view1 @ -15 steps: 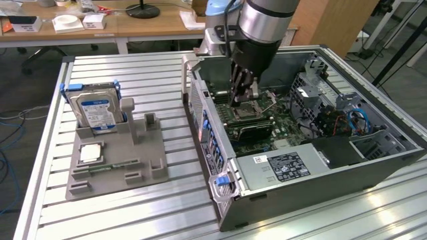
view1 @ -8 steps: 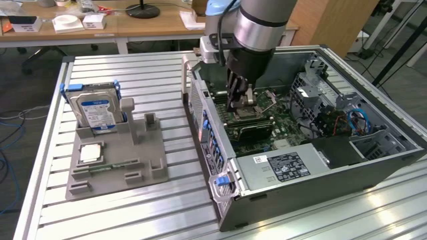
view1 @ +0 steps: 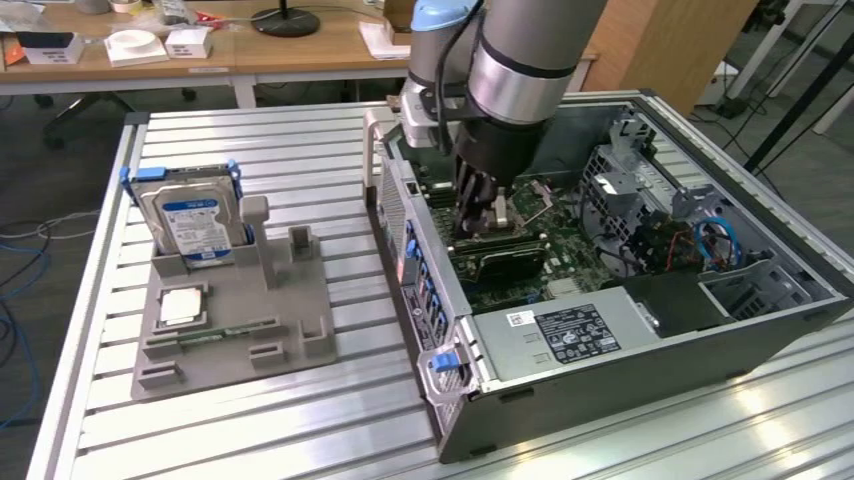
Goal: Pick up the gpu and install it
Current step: 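Press down on the gpu until it lock into place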
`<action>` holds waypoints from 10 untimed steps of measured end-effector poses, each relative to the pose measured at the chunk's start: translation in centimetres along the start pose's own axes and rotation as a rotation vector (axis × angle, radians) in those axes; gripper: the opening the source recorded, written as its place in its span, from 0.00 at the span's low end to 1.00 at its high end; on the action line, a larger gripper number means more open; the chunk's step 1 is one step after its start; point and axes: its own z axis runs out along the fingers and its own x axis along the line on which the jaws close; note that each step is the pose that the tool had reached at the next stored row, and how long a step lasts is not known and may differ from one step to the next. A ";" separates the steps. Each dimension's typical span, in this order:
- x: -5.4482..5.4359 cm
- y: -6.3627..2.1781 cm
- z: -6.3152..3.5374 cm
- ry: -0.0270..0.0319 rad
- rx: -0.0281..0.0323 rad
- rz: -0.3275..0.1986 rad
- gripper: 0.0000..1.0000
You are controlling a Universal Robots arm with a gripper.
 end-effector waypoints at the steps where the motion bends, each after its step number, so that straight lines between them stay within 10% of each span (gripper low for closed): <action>1: 0.0 0.13 0.10 0.0000 0.0000 0.000 0.11; 8: 0.1 0.78 0.81 0.0002 -0.0010 0.000 0.11; 10: 0.2 0.79 0.98 0.0009 -0.0127 0.001 0.11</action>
